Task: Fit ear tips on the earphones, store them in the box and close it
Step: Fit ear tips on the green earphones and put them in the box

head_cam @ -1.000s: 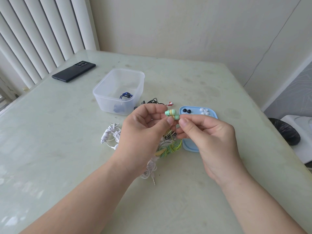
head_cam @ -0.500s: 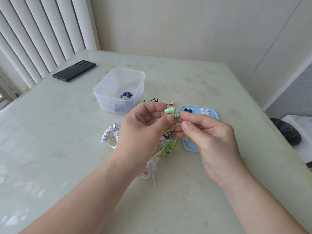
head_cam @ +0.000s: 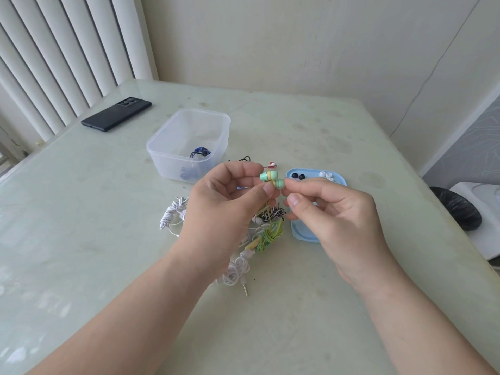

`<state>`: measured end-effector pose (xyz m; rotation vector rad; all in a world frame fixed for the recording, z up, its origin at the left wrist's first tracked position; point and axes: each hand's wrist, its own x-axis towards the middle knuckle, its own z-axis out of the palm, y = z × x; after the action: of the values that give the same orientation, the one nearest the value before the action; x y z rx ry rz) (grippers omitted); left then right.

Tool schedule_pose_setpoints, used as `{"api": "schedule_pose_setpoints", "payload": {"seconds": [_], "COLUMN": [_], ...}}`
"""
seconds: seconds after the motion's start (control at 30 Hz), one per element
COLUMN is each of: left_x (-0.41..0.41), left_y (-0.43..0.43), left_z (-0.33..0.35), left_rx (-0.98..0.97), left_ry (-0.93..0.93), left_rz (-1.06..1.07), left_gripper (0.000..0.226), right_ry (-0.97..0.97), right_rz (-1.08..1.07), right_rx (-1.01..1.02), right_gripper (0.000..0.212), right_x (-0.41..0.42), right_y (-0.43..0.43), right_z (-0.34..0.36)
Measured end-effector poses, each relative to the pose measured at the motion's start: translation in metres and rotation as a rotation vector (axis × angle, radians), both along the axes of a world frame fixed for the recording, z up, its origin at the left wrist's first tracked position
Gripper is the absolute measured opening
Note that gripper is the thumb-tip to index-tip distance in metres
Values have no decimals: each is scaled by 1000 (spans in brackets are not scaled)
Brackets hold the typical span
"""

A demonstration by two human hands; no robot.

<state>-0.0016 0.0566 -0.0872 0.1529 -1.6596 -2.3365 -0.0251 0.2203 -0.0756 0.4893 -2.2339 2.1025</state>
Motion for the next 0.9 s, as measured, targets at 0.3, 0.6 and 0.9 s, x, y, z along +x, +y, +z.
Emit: {"api": "schedule_pose_setpoints", "payload": {"seconds": [0.3, 0.6, 0.9], "left_x": [1, -2, 3], "left_y": [-4, -6, -3], "left_z": [6, 0, -3], "left_rx": [141, -72, -287], "left_ry": [15, -15, -149], "left_rz": [-35, -44, -148], "left_gripper": [23, 27, 14], "right_ry": [50, -177, -324], "right_rz": [70, 156, 34], "right_rx": [516, 185, -74], "right_gripper": [38, 17, 13], "right_x": [0, -4, -4], "right_y": [8, 8, 1], "right_z": [4, 1, 1]}}
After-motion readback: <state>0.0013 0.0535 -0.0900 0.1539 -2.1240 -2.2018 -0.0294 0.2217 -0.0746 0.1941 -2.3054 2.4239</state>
